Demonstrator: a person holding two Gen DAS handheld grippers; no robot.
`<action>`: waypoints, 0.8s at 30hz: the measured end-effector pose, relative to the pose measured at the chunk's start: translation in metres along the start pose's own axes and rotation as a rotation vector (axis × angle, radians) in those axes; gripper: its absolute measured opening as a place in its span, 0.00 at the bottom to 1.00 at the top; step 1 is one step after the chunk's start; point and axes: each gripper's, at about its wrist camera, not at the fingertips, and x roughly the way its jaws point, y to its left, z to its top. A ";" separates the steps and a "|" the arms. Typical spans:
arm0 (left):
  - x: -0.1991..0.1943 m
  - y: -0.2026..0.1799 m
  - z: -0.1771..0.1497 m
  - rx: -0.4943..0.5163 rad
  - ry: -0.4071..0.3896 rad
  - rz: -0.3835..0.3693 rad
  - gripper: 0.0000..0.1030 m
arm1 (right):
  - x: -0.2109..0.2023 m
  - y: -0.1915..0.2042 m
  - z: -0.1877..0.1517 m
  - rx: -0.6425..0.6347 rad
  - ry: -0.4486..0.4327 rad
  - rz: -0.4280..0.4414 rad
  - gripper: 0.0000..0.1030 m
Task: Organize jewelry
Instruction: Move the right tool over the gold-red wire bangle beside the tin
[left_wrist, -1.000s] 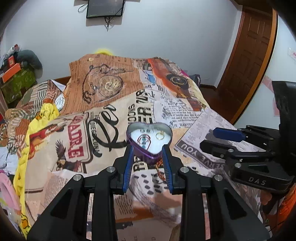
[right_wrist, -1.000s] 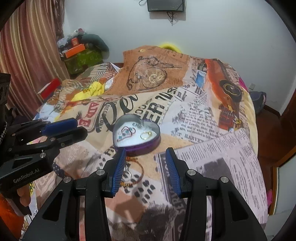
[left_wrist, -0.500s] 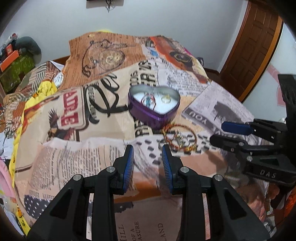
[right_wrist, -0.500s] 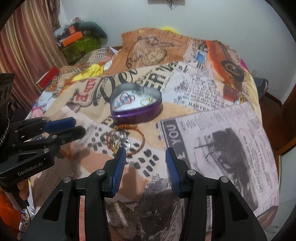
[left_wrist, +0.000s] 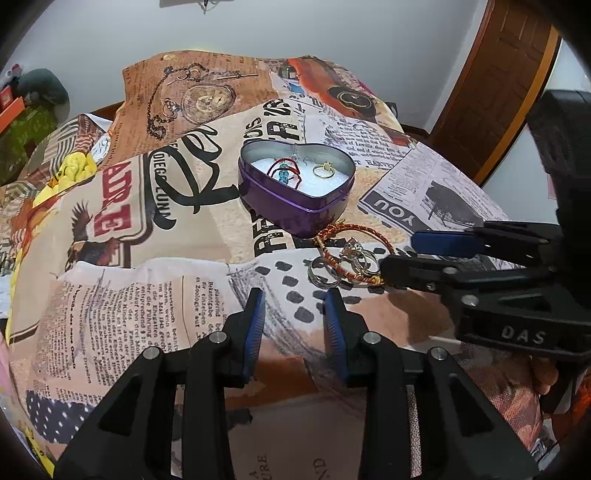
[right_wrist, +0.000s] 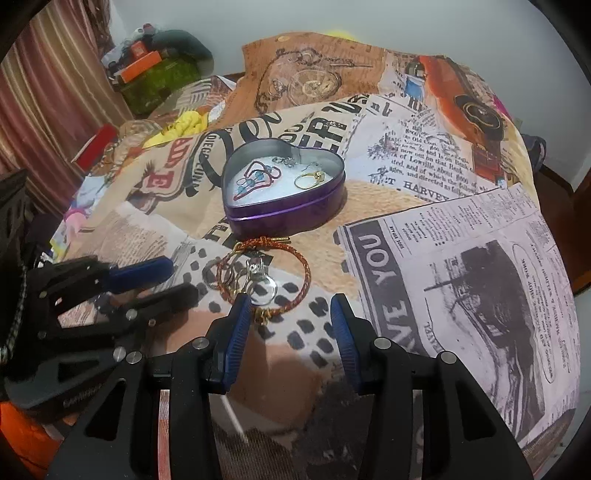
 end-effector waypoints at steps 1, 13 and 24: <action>0.001 -0.001 -0.001 0.003 0.000 -0.003 0.34 | 0.002 0.000 0.001 0.001 0.007 0.003 0.39; 0.003 -0.005 -0.002 0.022 -0.005 -0.007 0.39 | 0.004 -0.021 -0.005 -0.057 0.005 -0.220 0.49; 0.007 -0.011 0.002 0.056 -0.002 -0.017 0.39 | -0.023 -0.022 -0.003 0.023 -0.043 -0.054 0.49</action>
